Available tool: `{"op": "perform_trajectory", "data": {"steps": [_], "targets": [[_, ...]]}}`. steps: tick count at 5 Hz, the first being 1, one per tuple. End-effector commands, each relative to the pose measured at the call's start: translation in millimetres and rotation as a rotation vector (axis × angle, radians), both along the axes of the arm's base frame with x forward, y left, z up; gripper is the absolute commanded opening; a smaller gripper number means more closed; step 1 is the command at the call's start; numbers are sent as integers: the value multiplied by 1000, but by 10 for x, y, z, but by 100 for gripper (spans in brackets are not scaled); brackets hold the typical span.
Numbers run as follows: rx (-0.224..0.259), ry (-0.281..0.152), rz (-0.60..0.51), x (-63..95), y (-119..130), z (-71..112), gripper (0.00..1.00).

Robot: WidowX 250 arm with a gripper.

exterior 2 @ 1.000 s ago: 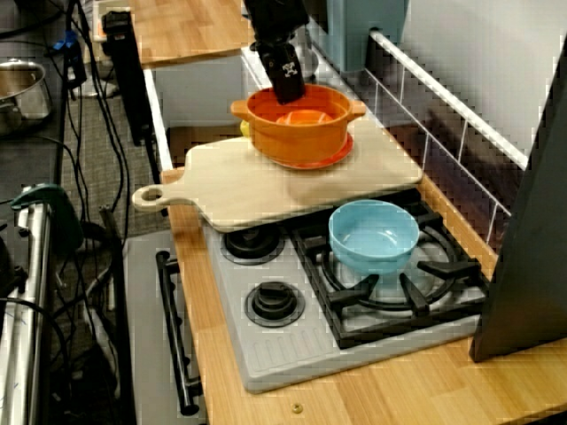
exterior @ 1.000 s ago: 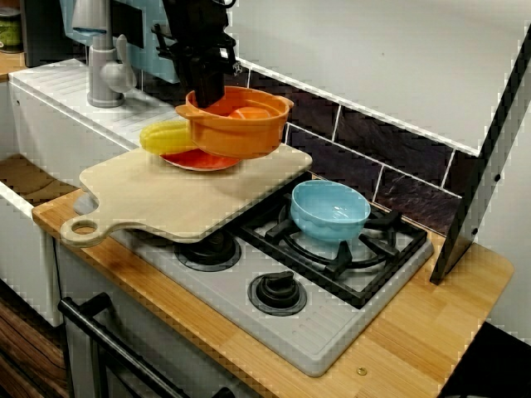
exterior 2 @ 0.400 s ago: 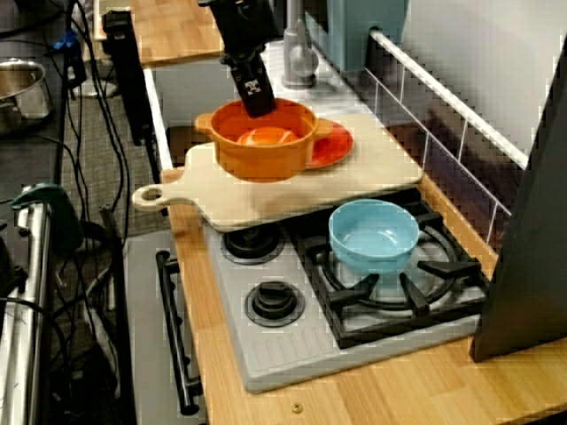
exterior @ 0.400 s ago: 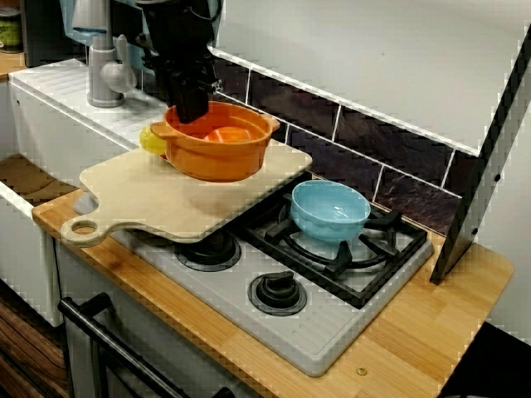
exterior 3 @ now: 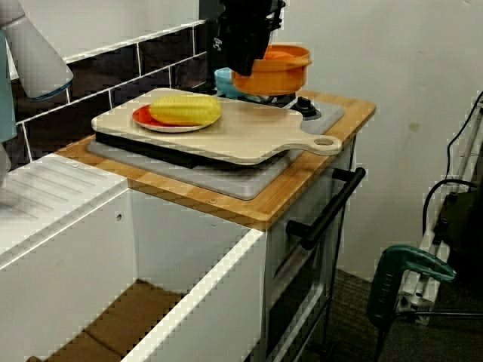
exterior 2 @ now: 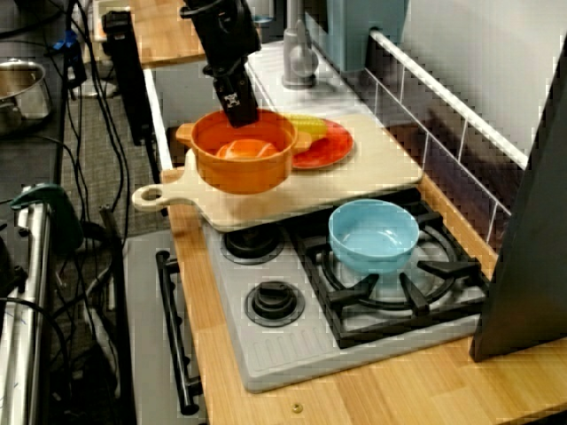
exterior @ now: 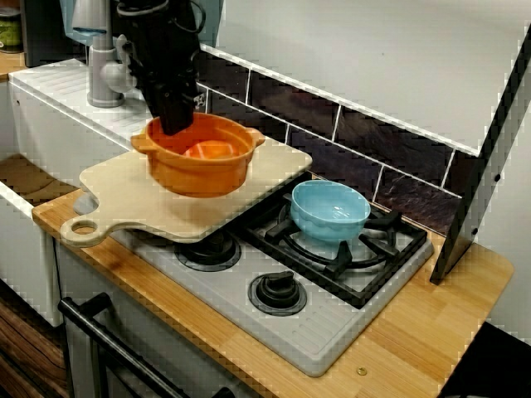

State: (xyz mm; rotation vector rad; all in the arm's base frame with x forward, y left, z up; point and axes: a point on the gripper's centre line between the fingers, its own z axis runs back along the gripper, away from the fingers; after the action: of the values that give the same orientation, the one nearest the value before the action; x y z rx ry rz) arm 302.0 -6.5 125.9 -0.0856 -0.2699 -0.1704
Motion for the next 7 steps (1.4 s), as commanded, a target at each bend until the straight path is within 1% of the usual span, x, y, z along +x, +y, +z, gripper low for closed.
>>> {"op": "perform_trajectory", "data": {"steps": [1,2,3,4,5,7], "targets": [[49,-58,3,-72,176,-1,0],[66,-62,1,-68,201,-44,0],[70,-59,5,-57,209,-62,0],[76,-55,3,-45,205,-62,100],[78,-51,1,-33,208,-59,100],[59,-36,8,7,216,11,100]]}}
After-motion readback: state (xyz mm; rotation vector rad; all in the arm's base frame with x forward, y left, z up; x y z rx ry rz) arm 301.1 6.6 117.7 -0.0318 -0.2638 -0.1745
